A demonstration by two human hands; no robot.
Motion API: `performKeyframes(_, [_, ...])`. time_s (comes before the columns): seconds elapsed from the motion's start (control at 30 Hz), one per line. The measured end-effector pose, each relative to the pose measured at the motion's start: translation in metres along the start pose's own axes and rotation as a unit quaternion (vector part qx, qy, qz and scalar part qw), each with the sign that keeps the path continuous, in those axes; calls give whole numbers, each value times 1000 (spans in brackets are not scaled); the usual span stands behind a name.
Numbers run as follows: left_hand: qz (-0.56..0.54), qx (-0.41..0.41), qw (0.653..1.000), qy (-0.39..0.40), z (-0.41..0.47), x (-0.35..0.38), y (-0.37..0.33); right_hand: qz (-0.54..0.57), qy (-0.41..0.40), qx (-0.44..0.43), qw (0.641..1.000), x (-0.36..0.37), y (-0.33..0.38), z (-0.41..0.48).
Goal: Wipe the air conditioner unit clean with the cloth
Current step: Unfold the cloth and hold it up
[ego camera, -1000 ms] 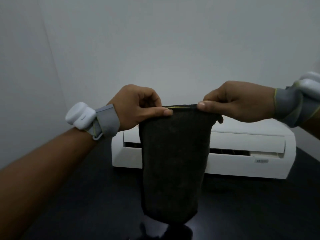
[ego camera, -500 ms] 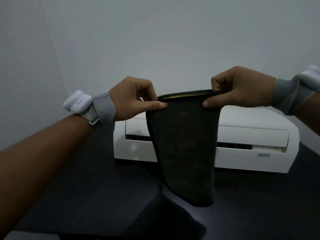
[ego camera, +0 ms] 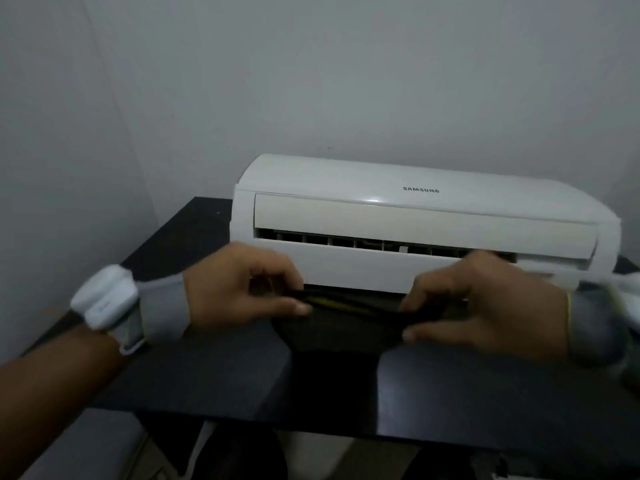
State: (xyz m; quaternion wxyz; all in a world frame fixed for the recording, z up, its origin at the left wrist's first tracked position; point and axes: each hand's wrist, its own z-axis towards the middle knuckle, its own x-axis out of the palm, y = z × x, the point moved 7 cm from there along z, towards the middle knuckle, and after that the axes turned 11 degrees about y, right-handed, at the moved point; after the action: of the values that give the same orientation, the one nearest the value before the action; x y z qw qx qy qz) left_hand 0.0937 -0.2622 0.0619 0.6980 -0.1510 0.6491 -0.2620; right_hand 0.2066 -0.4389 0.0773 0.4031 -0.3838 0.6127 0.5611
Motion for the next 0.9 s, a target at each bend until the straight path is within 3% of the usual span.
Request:
performKeyframes(0.07, [-49,-23,996,76,-13,39,13,60,64,4,996,44,-5,-5])
performKeyframes(0.17, [-145,-56,984,87,-19,68,32,143,74,22,987,76,-18,-7])
performKeyframes(0.27, [-235,-107,966,19,-11,76,64,171,-4,63,983,87,-45,5])
performKeyframes(0.47, [-260,-222,931,-130,28,88,127,206,-146,214,944,102,-117,38])
performKeyframes(0.57, [-227,-276,924,-137,40,94,146,179,-130,274,936,115,-140,48])
performKeyframes(0.67, [-116,-312,941,-59,44,106,153,120,-81,312,939,131,-148,53])
performKeyframes(0.77, [10,-296,955,-3,52,110,147,87,-58,334,937,135,-148,60])
performKeyframes(0.9, [90,-303,944,90,60,113,143,75,-8,362,929,138,-145,67])
